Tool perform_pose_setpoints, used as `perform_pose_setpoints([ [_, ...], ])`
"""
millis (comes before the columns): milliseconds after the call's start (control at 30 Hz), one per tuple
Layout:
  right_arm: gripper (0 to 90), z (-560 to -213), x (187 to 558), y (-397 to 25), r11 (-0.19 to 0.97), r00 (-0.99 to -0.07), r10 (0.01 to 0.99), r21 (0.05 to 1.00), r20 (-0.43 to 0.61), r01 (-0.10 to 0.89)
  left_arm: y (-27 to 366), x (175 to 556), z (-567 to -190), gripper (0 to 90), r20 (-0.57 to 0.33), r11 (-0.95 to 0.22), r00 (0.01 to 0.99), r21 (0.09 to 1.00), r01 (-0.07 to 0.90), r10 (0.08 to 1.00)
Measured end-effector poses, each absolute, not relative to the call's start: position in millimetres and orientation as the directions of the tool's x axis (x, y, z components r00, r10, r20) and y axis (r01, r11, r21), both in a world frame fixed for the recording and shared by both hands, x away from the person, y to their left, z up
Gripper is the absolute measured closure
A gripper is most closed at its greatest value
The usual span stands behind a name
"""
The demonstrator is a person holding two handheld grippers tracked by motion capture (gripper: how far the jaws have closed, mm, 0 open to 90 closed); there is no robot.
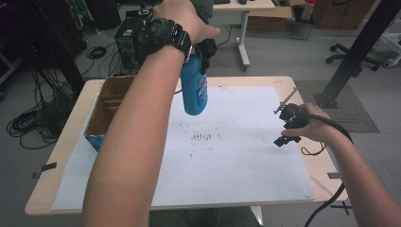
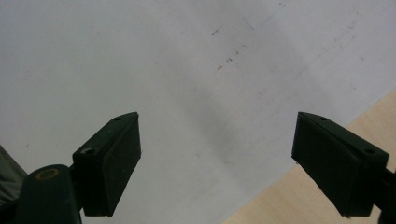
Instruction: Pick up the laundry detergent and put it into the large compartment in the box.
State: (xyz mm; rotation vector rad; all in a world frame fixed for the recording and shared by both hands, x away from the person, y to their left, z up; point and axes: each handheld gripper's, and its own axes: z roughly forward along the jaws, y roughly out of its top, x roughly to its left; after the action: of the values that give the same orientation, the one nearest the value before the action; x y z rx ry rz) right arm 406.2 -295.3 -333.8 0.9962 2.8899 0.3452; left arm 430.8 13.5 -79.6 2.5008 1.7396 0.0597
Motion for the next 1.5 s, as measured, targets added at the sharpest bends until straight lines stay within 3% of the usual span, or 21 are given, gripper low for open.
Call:
perform_pose_setpoints([
  [533, 15.7, -339, 408, -298, 0.762, -0.785, 0.619, 0.228, 0.017, 0.606, 32, 436, -85, 37.5, -0.024, -0.309, 0.312, 0.092, 0.947, 0.950],
  [1500, 15.7, -343, 412, -290, 0.766, -0.786, 0.618, 0.210, 0.020, 0.607, 102, 444, -86, 37.6, -0.034, -0.185, 0.188, 0.088, 0.979, 0.981],
])
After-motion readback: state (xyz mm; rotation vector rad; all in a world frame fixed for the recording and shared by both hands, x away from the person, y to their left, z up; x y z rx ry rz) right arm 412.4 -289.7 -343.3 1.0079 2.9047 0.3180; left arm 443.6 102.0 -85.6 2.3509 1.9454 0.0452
